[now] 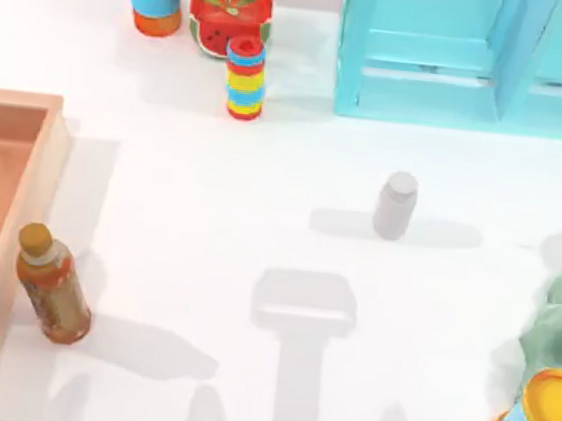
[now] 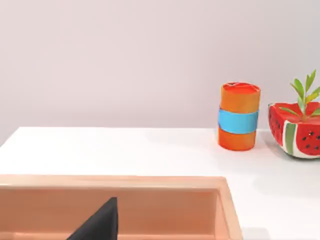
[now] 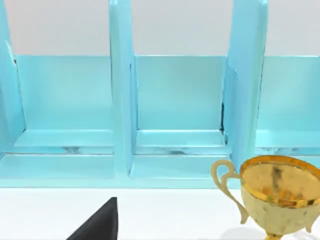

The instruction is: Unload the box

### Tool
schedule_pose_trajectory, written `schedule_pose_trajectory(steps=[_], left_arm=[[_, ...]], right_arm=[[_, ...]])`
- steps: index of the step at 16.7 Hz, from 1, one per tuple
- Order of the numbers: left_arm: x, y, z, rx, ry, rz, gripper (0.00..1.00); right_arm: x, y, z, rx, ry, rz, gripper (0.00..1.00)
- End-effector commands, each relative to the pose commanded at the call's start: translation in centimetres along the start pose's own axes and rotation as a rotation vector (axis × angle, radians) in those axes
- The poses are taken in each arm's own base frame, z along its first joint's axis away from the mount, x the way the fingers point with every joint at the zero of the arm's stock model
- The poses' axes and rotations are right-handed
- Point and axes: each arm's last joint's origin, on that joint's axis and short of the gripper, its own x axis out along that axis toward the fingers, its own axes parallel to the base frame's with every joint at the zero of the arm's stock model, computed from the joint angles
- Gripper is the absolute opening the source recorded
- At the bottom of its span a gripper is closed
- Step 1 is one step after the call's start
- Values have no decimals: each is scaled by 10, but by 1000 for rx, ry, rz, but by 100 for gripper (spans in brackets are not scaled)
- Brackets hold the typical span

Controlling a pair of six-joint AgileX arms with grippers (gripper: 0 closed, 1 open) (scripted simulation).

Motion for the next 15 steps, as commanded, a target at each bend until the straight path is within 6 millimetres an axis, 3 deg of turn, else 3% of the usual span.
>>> schedule_pose_trajectory(steps=[4, 9, 12, 15], left_arm=[[0, 1, 5, 11, 34, 9, 100], [9, 9, 43, 73, 299, 58, 100], [31, 19, 68, 103, 579, 81, 100], [68, 35, 82, 108, 904, 81, 100]], right_arm=[[0, 0, 0, 0, 0, 0, 100], [0, 0, 0, 0, 0, 0, 100], [0, 0, 0, 0, 0, 0, 100], [0, 0, 0, 0, 0, 0, 100]])
